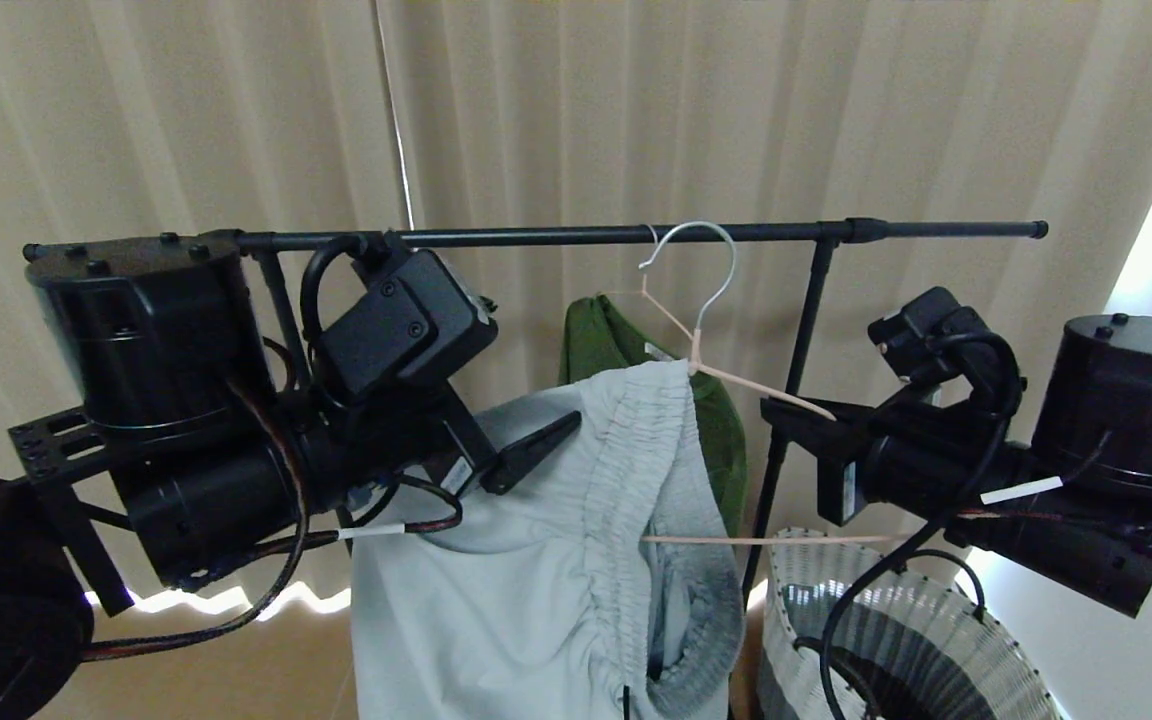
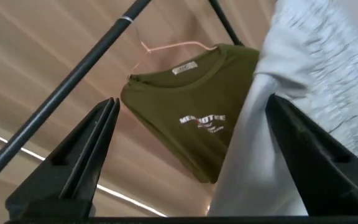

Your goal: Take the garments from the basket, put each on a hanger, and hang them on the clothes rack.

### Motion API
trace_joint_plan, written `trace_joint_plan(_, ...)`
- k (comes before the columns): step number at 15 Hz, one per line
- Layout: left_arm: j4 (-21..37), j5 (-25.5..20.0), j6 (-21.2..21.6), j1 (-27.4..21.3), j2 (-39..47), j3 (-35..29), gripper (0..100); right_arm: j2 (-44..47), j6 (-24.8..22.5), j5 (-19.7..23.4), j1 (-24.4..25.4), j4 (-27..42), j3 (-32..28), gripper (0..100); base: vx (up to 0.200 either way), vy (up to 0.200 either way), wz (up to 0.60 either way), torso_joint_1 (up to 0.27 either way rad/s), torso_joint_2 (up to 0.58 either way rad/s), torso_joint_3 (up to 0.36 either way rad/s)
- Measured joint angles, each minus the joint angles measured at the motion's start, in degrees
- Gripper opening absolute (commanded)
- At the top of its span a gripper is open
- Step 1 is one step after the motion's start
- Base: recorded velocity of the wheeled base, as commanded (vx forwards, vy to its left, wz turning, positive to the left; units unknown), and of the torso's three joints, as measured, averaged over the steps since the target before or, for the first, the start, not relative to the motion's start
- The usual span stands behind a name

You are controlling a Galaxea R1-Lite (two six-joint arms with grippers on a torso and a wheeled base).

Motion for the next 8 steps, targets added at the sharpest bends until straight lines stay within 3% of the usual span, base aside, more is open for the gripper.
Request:
trace_joint_plan(6, -0.05, 0.01, 0.06, -0.41, 1.83, 0.69, 100, -0.44, 0.04, 0.06, 1.90, -0.06, -0.05, 0, 0.000, 0.000, 0.00, 0.000, 0.00, 0.000)
trace_joint_plan(7, -0.05, 0.00, 0.06, -0.40, 1.85, 0.72, 0, -0.52, 0.06, 0.41, 1.99, -0.60, -0.05, 0, 0.000, 0.000, 0.00, 0.000, 0.00, 0.000)
trace_joint_plan(8, -0.05, 0.01, 0.02, -0.38, 1.85, 0.72, 0, -0.57, 0.04, 0.95, 2.10, -1.65, -0.05, 0, 0.000, 0.000, 0.00, 0.000, 0.00, 0.000)
